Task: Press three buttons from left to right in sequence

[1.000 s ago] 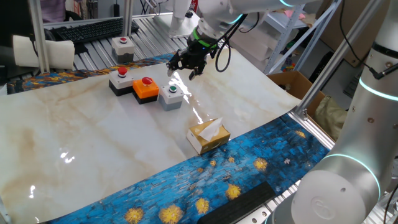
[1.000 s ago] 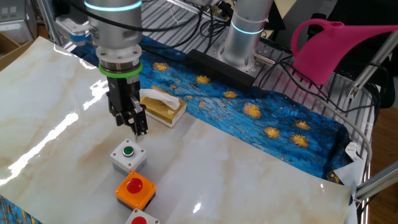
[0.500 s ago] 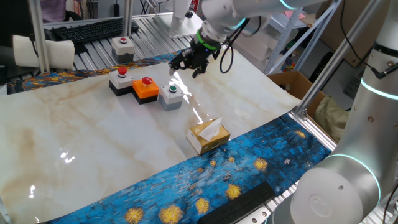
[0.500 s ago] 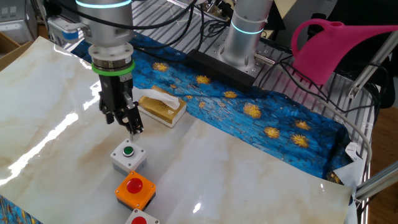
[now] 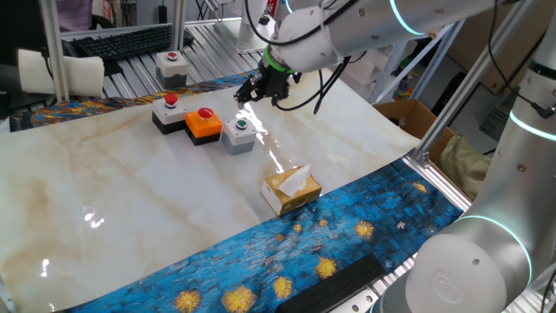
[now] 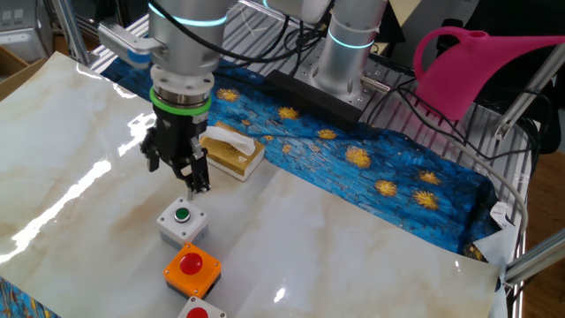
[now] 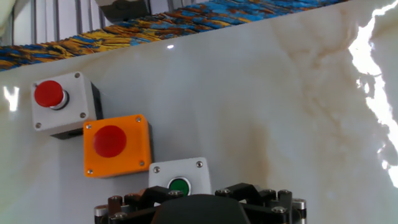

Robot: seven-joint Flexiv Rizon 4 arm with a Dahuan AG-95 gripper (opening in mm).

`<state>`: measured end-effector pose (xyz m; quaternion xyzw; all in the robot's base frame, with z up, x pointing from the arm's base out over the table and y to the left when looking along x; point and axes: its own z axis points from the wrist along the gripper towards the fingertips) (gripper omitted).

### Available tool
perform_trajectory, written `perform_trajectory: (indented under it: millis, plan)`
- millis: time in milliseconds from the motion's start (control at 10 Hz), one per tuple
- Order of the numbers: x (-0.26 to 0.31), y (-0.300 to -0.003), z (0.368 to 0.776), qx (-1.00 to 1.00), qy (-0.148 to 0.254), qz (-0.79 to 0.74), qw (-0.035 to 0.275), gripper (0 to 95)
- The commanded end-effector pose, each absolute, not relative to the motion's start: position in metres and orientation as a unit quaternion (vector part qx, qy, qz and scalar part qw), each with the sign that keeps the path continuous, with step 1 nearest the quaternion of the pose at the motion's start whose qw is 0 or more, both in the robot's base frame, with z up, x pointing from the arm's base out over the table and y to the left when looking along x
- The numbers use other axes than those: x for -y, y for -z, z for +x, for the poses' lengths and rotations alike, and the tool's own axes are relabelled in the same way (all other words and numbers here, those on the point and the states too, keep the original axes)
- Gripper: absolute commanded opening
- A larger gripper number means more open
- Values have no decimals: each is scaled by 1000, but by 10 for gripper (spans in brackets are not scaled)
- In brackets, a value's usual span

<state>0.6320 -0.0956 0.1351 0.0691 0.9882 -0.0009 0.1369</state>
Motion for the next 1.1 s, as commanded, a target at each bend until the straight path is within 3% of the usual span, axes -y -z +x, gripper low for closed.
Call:
perform_trajectory:
  millis: [100,500,900,1100]
  plan:
    - [101,-134,633,-987,-48,78,134,950]
    - [104,-131,636,-986,-84,64,126,950]
    - [103,-128,636,-986,-89,64,125,950]
    - [103,-128,636,-989,-89,61,105,950]
